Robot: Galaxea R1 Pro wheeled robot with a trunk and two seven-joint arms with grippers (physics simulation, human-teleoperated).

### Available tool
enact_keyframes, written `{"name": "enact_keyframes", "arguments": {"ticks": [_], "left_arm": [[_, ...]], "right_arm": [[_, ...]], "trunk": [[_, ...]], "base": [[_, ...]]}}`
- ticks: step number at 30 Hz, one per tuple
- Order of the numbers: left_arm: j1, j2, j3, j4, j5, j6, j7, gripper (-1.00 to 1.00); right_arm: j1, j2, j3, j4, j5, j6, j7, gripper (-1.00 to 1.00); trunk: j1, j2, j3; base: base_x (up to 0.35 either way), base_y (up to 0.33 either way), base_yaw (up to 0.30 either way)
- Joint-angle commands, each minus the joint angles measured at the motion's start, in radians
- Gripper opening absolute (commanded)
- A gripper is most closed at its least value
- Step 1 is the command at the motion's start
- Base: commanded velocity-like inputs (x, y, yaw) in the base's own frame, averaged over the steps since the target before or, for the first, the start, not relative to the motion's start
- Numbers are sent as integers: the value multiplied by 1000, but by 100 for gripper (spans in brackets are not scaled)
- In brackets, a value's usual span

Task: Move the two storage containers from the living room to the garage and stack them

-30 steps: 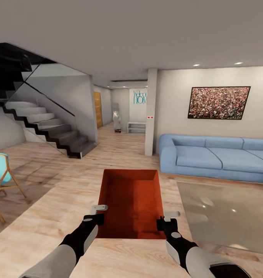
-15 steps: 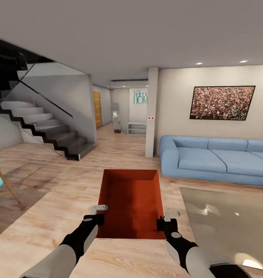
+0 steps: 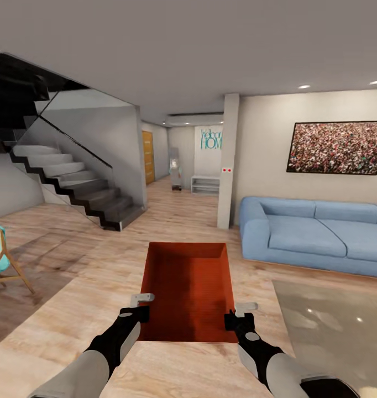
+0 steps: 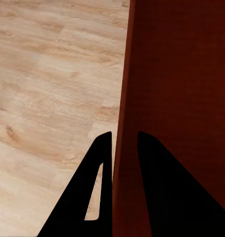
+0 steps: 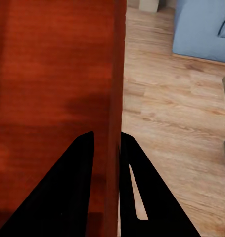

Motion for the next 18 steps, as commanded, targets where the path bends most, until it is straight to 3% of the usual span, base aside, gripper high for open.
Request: {"name": "enact_keyframes", "arguments": {"ticks": [1, 6, 18], "left_arm": [[0, 1, 14, -4, -19, -64, 29, -100], [0, 1, 14, -4, -19, -64, 29, -100], [0, 1, 14, -4, -19, -64, 29, -100]], "right_arm": [[0, 0, -55, 1, 14, 1, 10, -100], [0, 0, -55, 1, 14, 1, 10, -100], [0, 0, -55, 1, 14, 1, 10, -100]], "trunk": [[1, -1, 0], [1, -1, 0], [1, -1, 0]], "base": [[321, 0, 267], [321, 0, 268], [321, 0, 25]]}}
